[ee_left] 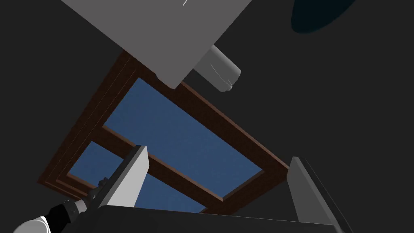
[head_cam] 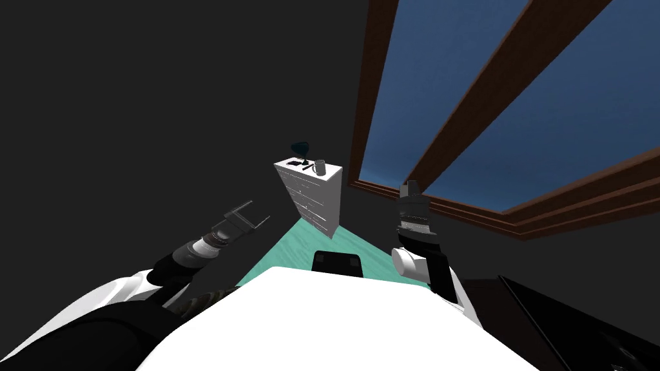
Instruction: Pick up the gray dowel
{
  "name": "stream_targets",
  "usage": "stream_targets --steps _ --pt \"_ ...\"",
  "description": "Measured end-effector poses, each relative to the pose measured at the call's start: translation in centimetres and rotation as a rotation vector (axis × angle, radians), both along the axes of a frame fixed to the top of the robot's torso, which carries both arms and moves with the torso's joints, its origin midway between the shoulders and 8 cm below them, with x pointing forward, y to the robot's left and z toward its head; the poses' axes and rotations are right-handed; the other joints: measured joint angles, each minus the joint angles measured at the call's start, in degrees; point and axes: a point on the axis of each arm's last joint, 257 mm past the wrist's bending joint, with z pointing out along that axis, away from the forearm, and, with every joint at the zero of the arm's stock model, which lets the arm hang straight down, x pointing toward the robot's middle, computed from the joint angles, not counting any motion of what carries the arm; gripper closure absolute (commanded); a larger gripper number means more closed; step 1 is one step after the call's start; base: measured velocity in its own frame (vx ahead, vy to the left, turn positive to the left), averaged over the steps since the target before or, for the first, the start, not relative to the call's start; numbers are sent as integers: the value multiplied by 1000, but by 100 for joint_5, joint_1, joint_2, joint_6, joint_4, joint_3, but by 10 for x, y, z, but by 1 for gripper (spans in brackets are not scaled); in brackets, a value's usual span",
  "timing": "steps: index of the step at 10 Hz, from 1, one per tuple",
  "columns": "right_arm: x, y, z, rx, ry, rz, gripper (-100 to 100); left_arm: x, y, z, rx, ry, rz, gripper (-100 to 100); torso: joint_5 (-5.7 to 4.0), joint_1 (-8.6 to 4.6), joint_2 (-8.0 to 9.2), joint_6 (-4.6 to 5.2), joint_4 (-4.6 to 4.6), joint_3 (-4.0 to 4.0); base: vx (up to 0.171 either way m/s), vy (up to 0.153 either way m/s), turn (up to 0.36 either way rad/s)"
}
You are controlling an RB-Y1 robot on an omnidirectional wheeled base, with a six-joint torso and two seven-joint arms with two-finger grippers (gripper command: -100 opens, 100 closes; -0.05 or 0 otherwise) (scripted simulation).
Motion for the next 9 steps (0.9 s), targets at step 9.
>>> stream_targets --steps 9 --pt "0 0 0 0 0 0 0 -40 67 -44 674 149 -71 -100 2 5 -8 -4 -1 -5 19 -28 -160"
